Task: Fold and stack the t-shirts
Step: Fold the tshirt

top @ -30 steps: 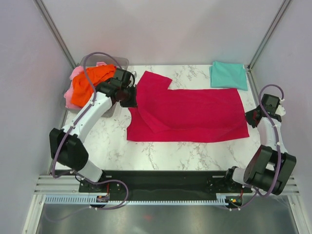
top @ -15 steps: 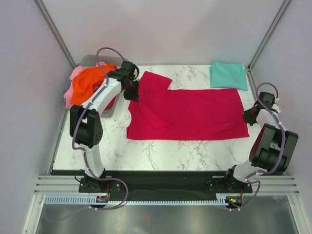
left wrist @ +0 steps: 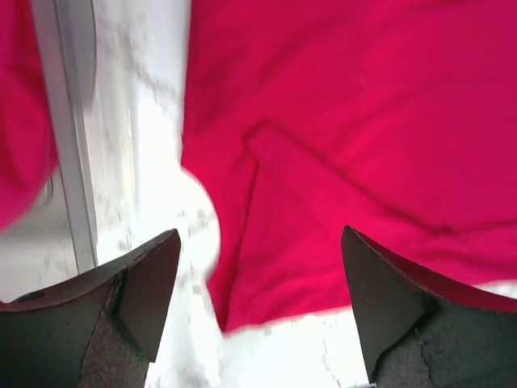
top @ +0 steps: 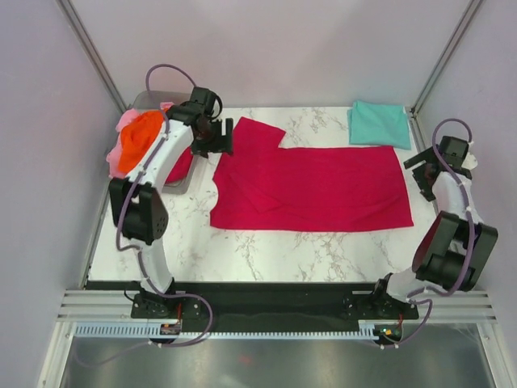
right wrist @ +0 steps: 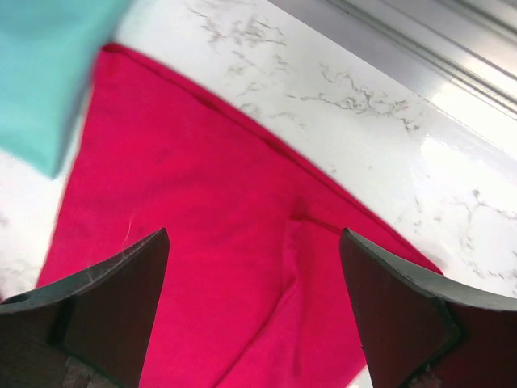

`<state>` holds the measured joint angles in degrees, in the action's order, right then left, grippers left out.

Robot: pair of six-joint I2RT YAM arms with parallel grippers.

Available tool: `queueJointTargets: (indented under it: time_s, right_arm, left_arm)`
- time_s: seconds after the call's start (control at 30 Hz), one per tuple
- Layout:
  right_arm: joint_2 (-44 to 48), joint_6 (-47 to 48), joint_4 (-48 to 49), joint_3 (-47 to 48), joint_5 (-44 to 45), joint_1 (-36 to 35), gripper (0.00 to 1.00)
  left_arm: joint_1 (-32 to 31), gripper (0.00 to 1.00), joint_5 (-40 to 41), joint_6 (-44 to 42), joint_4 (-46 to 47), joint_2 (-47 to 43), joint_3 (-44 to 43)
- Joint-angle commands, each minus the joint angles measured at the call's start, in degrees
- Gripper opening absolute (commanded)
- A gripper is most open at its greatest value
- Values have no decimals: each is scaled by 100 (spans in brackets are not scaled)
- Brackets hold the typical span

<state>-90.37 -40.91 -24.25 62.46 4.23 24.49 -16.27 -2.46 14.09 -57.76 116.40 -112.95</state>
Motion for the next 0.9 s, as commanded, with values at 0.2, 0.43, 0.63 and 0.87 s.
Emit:
queueJointTargets:
  time_s: [0.2, 0.43, 0.63, 0.87]
  right_arm:
    - [1952, 794, -203, -1761, -1766, 767, 97]
    - [2402, 917, -1, -2782, -1187, 934, 91]
    - [1778, 962, 473, -2827, -1196, 1092, 81]
    - [1285, 909, 860, -2870, -1152, 1155, 71]
  left_arm:
    - [-227, 89, 123, 1639, 2529, -4900, 5348]
    - [-218, 90, -211, 2616, 4105, -5796, 7602]
    - [-210, 96, -123, 2774, 4991, -5067, 7945]
    - [-210, 92, 0, 3003, 5512, -4172, 7981]
